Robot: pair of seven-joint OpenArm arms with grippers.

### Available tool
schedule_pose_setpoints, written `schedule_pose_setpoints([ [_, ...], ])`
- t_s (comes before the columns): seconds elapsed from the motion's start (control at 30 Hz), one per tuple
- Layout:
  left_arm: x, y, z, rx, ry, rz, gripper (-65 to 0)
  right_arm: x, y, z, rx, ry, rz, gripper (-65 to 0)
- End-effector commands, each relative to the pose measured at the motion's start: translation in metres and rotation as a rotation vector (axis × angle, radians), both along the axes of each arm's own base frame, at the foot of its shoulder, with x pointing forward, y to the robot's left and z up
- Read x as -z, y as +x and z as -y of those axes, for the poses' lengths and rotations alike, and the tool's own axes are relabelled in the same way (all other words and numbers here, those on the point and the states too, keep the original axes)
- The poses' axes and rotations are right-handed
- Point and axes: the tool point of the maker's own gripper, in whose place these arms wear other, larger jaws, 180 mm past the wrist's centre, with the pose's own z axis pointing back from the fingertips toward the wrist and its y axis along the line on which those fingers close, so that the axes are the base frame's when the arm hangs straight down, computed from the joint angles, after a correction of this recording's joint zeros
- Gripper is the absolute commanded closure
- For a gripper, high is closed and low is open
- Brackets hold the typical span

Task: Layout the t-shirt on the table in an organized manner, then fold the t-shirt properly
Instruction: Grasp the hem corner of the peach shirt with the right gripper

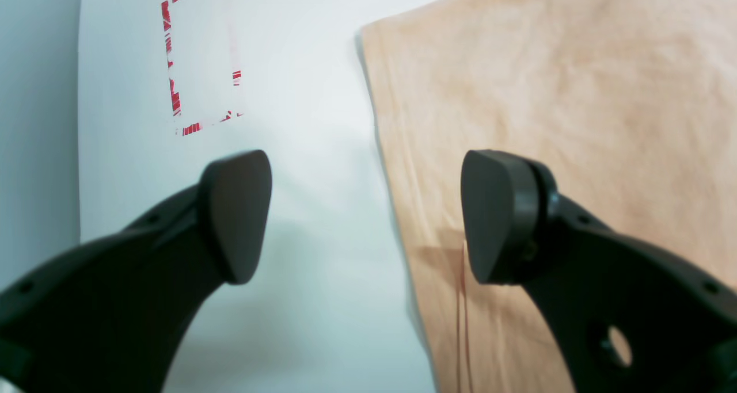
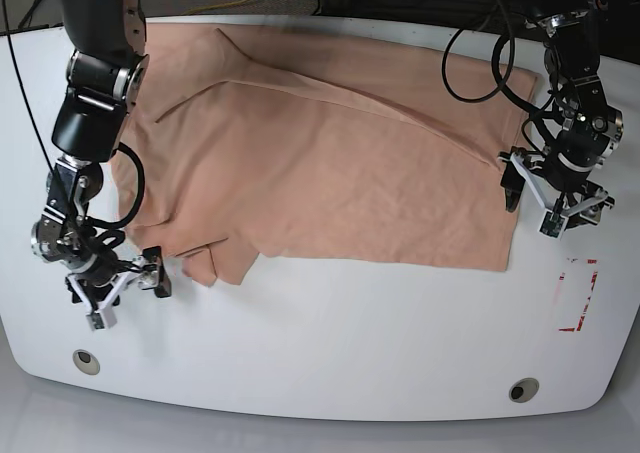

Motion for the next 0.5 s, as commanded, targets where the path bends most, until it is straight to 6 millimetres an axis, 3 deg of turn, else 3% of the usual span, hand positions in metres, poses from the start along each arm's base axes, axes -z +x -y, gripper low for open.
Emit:
schedule_pose_setpoints([
  [0.0,-0.017,0.009,-0.001,0.008,0.003,0.058,-47.2,-0.008,-0.005,0.023,0.040,-0.018,0.019,-63.5],
  [0.13,-0.020,0.012,0.000,0.010,0.003,0.068,-47.2,0.001,-0.021,0.044,0.089,-0.012,-0.001,-63.5],
  [0.47,-0.019,0.016,0.013,0.046,0.002,0.065,-47.2,0.034,-0.053,0.054,0.134,0.009,-0.079,-63.5],
])
